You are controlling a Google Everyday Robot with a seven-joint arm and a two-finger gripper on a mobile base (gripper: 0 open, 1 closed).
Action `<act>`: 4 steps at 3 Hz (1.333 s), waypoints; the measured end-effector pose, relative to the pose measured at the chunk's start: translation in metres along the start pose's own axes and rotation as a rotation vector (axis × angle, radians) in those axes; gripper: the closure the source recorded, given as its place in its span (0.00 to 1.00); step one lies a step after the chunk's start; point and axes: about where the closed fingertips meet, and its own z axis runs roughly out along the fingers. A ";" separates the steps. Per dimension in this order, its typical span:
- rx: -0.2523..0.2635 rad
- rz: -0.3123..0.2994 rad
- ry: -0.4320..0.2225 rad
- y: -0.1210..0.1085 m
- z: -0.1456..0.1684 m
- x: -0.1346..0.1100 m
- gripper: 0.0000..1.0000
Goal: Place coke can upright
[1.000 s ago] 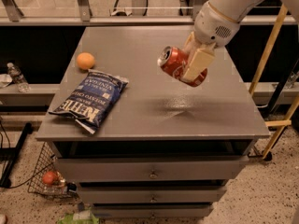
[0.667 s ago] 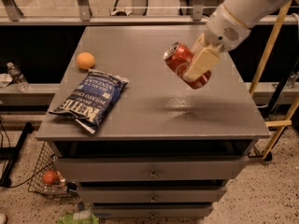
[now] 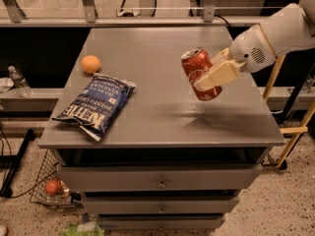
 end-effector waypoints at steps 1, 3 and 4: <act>0.066 0.003 -0.174 0.008 0.001 0.009 1.00; 0.151 -0.032 -0.254 0.006 0.015 0.025 1.00; 0.176 -0.033 -0.280 0.004 0.022 0.032 1.00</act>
Offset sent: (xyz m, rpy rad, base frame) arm -0.0147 -0.0088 -0.0282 0.2322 -0.2191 -0.1500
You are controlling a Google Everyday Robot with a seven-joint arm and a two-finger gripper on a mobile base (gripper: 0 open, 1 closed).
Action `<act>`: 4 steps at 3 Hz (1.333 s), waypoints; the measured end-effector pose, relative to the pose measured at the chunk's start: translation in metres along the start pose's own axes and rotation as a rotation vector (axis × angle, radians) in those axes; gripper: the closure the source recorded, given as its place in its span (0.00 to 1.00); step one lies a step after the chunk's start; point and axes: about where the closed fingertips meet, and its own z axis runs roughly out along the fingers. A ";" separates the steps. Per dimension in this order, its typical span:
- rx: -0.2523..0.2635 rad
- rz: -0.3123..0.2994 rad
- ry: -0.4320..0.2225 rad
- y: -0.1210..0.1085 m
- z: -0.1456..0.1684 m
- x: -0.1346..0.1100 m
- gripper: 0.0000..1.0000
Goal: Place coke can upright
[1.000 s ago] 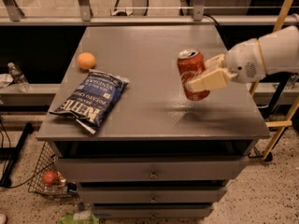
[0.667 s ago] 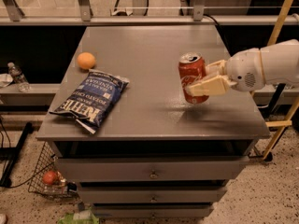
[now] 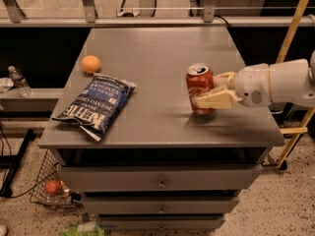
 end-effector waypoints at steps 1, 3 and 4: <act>0.015 0.011 -0.045 -0.002 0.005 0.008 1.00; 0.030 0.048 -0.148 -0.005 0.011 0.016 1.00; 0.035 0.064 -0.181 -0.004 0.013 0.021 1.00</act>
Offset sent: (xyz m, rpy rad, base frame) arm 0.0069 -0.0058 -0.0237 0.1768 -0.0284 -0.0638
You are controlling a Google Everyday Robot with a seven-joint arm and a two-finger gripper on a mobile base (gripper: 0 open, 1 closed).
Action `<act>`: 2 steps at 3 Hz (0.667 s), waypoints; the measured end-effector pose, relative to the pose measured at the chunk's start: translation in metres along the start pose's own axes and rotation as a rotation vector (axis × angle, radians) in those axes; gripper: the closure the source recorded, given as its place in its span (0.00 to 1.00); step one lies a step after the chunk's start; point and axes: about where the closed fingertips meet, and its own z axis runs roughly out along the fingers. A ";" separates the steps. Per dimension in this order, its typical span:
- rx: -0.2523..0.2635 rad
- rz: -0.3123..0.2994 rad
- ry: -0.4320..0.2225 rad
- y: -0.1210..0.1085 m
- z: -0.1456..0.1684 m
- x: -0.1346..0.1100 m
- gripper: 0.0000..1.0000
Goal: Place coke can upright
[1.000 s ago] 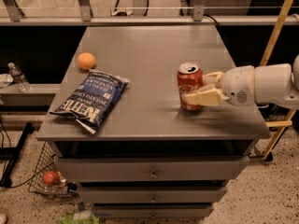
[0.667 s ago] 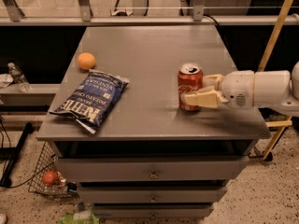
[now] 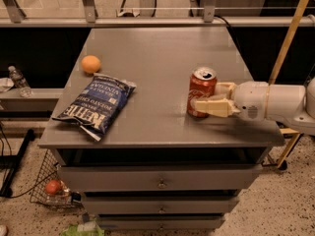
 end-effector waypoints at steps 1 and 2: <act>-0.001 0.003 -0.004 0.001 0.000 0.001 0.97; -0.001 0.003 -0.004 0.001 0.000 0.000 0.75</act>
Offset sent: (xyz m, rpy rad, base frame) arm -0.0053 0.0058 -0.0198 0.0030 0.0360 0.0582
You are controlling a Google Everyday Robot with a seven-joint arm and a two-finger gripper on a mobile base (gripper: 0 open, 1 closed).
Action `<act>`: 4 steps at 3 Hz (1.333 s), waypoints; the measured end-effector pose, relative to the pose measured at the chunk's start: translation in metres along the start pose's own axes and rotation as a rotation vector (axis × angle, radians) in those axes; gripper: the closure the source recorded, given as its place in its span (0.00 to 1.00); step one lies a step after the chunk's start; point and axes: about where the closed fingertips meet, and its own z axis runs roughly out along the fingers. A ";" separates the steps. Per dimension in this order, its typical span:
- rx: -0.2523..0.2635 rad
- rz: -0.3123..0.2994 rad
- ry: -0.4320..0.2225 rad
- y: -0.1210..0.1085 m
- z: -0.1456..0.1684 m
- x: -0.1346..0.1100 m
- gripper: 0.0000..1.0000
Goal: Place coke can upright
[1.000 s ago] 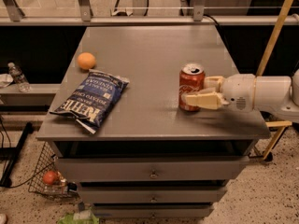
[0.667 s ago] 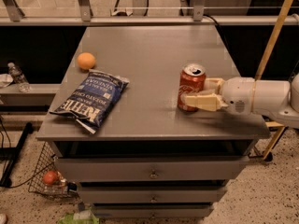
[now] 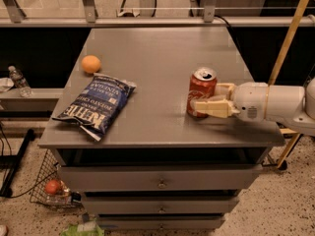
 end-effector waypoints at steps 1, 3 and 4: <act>0.000 0.000 0.000 0.000 0.000 0.000 0.52; -0.001 0.000 0.000 0.000 0.000 0.000 0.04; -0.003 -0.002 0.000 0.001 0.001 -0.001 0.00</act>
Offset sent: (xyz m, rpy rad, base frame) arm 0.0000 0.0001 0.0001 0.0000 0.0000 0.0002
